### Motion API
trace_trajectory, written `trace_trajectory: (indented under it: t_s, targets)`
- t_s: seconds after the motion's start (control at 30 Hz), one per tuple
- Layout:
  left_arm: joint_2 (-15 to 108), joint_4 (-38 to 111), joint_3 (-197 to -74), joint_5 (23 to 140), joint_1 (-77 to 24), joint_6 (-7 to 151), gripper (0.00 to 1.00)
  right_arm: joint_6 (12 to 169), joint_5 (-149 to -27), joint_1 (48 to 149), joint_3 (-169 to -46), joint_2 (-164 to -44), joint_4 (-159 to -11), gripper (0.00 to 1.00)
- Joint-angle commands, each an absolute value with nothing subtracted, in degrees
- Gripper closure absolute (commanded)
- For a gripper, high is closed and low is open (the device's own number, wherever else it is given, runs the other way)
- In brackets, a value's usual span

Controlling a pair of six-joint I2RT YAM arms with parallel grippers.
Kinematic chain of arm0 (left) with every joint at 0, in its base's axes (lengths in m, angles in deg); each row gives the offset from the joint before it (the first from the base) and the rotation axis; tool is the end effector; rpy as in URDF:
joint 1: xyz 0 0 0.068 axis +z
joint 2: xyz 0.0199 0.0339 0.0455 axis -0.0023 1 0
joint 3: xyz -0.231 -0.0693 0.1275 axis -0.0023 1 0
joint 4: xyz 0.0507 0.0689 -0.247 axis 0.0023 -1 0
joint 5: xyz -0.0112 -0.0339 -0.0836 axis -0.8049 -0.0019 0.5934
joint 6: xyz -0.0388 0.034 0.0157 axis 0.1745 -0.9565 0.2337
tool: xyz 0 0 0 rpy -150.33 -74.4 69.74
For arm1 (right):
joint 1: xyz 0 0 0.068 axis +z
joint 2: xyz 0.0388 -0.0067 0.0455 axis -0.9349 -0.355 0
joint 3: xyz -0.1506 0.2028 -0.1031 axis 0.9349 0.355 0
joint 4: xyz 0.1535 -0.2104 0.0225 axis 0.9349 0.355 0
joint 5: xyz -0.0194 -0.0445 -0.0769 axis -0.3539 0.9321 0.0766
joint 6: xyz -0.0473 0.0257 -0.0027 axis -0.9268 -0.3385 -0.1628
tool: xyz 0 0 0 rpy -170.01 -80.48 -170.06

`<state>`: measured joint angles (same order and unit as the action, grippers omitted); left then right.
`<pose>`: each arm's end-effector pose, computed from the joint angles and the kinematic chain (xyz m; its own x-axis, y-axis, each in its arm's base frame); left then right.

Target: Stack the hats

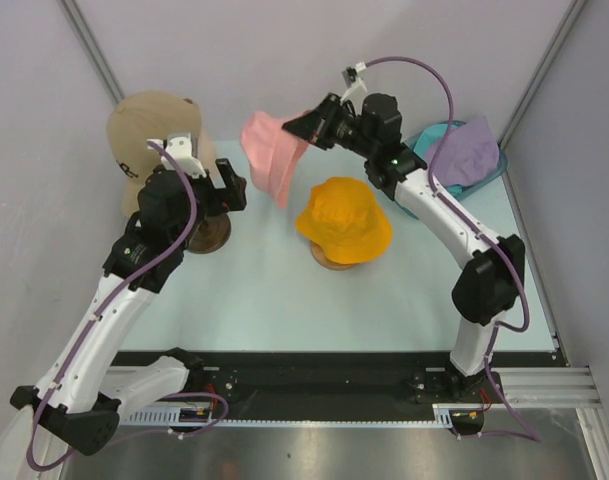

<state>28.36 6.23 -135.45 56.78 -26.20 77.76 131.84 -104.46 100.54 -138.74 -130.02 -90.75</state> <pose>0.1873 -0.0805 0.4323 -0.2467 -0.2007 -0.9481 0.1063 0.9668 -0.2323 0.3755 0.2454 0.4357 -0.5581 0.4555 -0.6936 -0.6050 0.3487 0.7158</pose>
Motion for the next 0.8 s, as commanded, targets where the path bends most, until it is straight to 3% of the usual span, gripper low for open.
trace_trajectory:
  t_s: [0.0,0.3,0.77]
  targets:
    - [27.2,5.7,-134.4,56.6,-25.7,77.8,0.00,130.8,-103.8,98.5,-128.4,-119.3,-93.7,1.00]
    - [27.9,5.5,-134.4,57.0,-25.7,77.3,0.00,131.4,-106.3,88.7,-105.7,-103.1,-88.0,1.00]
    - [33.0,5.9,-138.9,59.1,-25.7,76.4,0.00,124.1,-119.6,82.8,-101.6,-101.7,-71.8,1.00]
